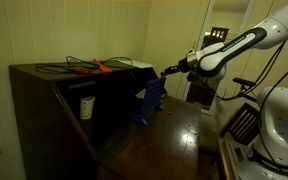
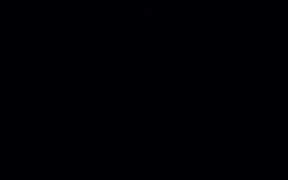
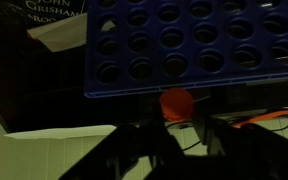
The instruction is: Put the orange objects inside the blue object
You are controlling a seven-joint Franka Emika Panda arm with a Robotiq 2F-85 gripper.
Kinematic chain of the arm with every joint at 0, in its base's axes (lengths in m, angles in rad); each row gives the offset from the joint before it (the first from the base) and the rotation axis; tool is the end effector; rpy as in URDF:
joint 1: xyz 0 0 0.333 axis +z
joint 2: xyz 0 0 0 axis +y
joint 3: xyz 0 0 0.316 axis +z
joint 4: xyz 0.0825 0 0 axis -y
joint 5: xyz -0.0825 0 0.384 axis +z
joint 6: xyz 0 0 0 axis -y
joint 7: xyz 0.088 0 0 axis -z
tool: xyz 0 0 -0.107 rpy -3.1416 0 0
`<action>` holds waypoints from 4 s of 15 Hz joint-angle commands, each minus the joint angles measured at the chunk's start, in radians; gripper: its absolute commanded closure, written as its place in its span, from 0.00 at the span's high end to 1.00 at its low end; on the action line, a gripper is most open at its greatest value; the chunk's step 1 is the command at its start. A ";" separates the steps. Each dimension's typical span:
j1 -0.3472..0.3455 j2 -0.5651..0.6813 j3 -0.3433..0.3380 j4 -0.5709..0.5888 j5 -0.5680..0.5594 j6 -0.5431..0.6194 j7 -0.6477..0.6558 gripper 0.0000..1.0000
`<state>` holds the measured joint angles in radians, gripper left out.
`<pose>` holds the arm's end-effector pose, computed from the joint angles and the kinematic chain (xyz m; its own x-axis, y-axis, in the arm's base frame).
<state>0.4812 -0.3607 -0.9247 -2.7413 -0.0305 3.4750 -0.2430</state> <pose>0.3963 -0.1915 0.4042 0.5208 -0.1886 0.8326 -0.2446 -0.9674 -0.0662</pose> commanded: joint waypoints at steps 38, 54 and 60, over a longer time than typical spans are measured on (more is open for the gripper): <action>0.315 -0.064 -0.342 -0.009 -0.102 0.176 0.009 0.09; 0.380 -0.044 -0.395 -0.007 -0.095 0.214 0.012 0.09; 0.380 -0.032 -0.389 -0.004 -0.090 0.199 0.014 0.09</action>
<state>0.8522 -0.3911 -1.3014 -2.7418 -0.1033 3.6641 -0.2388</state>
